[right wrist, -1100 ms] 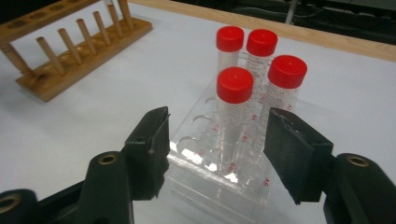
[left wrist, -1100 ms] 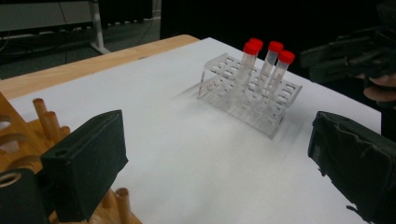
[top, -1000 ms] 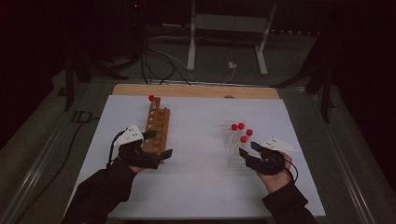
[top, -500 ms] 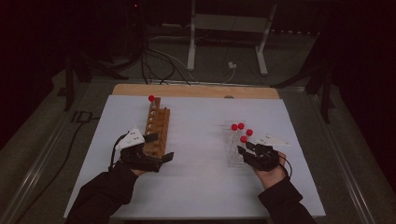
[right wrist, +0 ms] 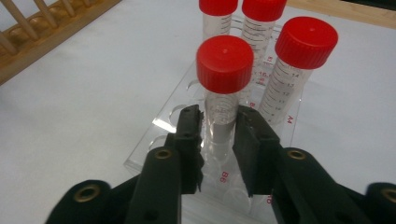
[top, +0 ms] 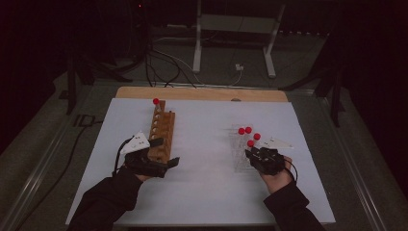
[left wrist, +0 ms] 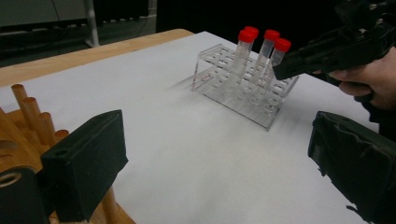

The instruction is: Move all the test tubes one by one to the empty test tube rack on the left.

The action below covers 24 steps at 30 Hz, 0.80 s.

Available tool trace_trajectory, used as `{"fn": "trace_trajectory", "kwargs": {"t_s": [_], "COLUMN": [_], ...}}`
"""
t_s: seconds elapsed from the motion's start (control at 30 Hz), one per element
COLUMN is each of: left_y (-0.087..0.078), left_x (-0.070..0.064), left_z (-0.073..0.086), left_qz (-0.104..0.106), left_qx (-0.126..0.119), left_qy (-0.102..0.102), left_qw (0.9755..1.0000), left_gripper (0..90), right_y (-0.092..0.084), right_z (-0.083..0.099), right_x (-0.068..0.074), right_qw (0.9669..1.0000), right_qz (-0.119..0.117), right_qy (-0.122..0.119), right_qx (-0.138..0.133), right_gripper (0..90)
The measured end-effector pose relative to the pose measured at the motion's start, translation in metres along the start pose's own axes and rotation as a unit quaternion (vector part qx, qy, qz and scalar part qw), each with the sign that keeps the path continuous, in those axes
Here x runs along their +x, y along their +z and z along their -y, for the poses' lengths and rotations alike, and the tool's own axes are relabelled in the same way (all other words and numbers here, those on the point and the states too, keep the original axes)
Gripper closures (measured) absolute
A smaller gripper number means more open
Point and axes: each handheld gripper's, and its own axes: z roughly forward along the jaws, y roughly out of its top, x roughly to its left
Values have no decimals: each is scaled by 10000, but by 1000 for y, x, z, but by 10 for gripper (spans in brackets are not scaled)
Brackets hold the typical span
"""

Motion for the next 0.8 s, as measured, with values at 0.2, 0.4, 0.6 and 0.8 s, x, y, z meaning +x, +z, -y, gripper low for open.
{"fn": "trace_trajectory", "kwargs": {"t_s": [0.2, 0.4, 0.6, 0.8], "left_y": [0, 0, 0, 1], "left_x": [1, 1, 2, 1], "left_z": [0, 0, 1, 0], "left_qz": [-28, -27, 0, 16], "left_qx": [10, 40, 61, 82], "left_qy": [7, -5, -17, -10], "left_qw": [10000, 10000, 10000, 10000], "left_gripper": [52, 52, 52, 52], "right_y": [0, -1, -7, -18], "right_z": [0, -1, -4, -9], "right_x": [-1, -2, -1, 0], "right_qw": [10000, 10000, 10000, 9997], "right_qz": [15, 10, 2, 22], "right_qy": [-28, -14, -33, -81], "right_qx": [12, 27, -59, -209], "right_gripper": [743, 749, 750, 750]}}
